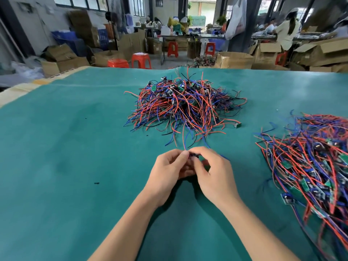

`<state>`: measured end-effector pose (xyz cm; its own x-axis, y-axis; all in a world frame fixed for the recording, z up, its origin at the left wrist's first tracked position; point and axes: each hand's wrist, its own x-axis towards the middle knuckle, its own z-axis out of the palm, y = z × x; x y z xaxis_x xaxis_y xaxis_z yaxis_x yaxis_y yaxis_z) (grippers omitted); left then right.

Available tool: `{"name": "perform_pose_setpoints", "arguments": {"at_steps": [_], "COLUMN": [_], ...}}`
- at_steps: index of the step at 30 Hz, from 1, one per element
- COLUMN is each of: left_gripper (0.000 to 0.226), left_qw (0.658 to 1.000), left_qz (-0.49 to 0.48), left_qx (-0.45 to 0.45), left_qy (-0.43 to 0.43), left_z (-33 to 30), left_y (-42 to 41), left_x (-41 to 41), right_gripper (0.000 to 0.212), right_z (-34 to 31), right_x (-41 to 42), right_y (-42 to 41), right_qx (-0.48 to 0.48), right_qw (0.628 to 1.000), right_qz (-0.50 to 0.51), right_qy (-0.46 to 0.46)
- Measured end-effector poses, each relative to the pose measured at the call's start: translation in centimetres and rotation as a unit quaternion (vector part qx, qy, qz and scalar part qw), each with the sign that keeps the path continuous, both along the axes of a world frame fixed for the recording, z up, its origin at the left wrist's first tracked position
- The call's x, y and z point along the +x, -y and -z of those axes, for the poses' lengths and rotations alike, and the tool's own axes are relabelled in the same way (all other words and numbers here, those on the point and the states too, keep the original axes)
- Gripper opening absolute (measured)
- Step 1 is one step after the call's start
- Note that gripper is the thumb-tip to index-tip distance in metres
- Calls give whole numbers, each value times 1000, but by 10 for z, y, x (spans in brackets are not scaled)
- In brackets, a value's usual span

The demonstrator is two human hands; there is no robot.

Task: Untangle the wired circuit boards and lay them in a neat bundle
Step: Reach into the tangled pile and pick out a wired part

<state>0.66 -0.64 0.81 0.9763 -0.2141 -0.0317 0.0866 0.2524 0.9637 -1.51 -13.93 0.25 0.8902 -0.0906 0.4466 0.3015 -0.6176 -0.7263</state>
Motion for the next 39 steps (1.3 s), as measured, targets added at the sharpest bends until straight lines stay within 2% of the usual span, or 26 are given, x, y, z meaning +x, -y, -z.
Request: {"name": "perform_pose_setpoints", "arguments": {"at_steps": [5, 8, 13, 15, 19, 24, 32, 36, 39], "left_gripper": [7, 4, 7, 6, 9, 39, 20, 17, 14], "left_qw": [999, 999, 999, 999, 999, 998, 992, 989, 987], "left_qz": [30, 28, 14, 13, 3, 41, 99, 99, 107], "left_qx": [-23, -24, -37, -42, 7, -39, 57, 92, 105], "left_qy": [3, 6, 13, 20, 40, 4, 52, 57, 56], "left_z": [-2, -2, -2, -2, -2, -9, -14, -13, -13], "left_y": [-4, -4, -5, -3, -3, -6, -5, -6, -5], "left_x": [-2, -2, 0, -1, -3, -4, -11, -9, -10], "right_gripper": [32, 27, 18, 16, 8, 14, 27, 6, 16], "right_z": [-1, -2, -2, -3, -6, -17, -20, -16, -11], "right_x": [-5, -3, 1, 0, -1, 0, 1, 2, 4], "right_y": [5, 6, 10, 9, 12, 23, 37, 36, 40], "right_qx": [121, 172, 197, 192, 214, 310, 378, 387, 384], "right_qw": [993, 985, 979, 980, 972, 931, 891, 900, 915], "right_qz": [-5, -10, 28, 10, -32, -119, -171, -114, -14], "right_qy": [-11, -18, -35, -56, -91, -154, -184, -166, -119]}}
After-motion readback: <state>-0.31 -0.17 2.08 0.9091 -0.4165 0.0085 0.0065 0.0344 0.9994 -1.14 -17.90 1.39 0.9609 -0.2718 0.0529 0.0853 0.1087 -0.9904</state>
